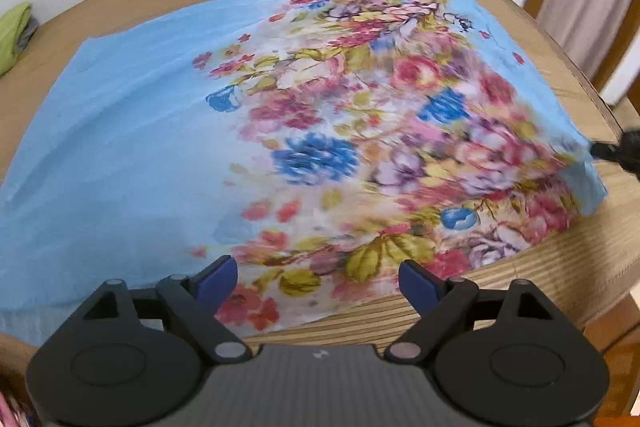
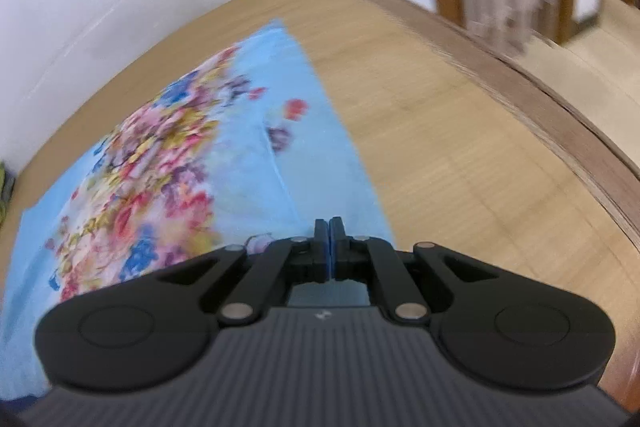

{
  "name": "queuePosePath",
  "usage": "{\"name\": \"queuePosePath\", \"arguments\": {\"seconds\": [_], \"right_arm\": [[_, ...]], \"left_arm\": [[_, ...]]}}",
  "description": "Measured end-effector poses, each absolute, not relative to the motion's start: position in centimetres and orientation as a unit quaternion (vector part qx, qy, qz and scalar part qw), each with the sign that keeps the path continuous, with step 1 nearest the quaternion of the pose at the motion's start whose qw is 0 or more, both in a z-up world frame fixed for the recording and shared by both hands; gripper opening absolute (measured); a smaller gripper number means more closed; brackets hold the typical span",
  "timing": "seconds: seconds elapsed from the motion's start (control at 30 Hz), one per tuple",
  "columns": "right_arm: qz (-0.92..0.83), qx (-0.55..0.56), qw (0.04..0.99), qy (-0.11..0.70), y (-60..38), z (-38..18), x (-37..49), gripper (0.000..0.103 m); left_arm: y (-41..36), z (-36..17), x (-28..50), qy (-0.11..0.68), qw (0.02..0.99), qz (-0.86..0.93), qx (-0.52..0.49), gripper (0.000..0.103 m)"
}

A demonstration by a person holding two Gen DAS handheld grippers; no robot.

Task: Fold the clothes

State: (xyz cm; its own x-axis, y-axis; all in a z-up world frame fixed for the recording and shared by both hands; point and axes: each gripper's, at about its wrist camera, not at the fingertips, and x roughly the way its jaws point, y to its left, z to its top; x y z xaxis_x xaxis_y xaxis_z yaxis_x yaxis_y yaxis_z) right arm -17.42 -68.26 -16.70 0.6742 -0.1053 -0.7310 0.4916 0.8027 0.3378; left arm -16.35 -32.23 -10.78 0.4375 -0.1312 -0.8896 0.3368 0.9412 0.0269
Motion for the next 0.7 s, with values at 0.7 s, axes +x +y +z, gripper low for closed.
{"name": "queuePosePath", "arguments": {"seconds": [0.7], "right_arm": [[-0.367, 0.213, 0.837, 0.344, -68.5, -15.9, -23.3, 0.026]], "left_arm": [[-26.8, -10.6, -15.1, 0.496, 0.846, -0.150, 0.127, 0.089]]}}
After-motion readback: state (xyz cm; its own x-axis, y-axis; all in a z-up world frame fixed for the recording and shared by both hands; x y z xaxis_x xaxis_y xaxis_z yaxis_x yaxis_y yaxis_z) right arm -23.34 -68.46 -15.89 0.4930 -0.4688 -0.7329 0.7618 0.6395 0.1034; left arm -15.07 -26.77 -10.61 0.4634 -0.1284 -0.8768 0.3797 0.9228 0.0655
